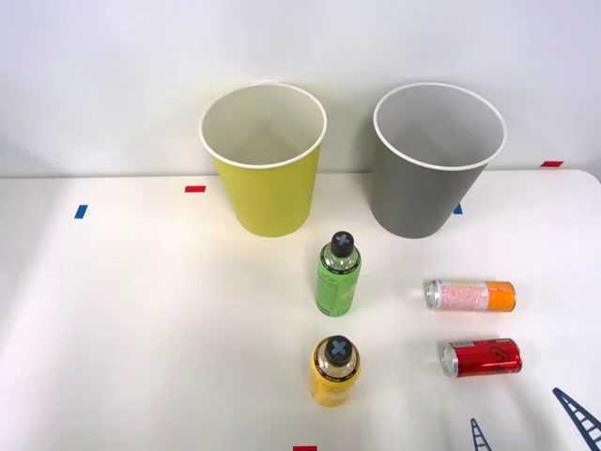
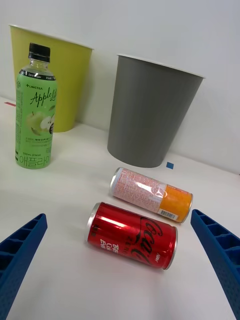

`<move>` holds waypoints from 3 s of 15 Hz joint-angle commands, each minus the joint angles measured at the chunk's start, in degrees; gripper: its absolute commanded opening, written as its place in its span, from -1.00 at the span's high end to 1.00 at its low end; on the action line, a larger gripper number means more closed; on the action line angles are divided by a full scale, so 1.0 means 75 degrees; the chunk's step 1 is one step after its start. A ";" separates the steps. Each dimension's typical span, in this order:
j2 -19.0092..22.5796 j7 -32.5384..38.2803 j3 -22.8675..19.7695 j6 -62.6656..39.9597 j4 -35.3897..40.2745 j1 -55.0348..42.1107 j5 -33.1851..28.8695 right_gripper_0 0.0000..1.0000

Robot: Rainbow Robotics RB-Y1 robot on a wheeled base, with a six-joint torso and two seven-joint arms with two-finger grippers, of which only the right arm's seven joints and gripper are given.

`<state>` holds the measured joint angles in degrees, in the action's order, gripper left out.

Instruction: Put cans in the gray bin, plastic bottles in the light green bin

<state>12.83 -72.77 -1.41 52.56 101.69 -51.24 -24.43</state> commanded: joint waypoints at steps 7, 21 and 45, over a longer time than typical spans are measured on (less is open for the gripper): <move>0.0000 0.0000 0.0000 0.0000 0.0000 0.0000 0.0000 -1.00; 0.0000 0.0000 0.0000 0.0000 0.0000 0.0000 0.0000 -1.00; 0.0000 0.0000 0.0000 0.0000 0.0000 0.0000 0.0000 -1.00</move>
<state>12.83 -72.77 -1.41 52.56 101.69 -51.24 -24.43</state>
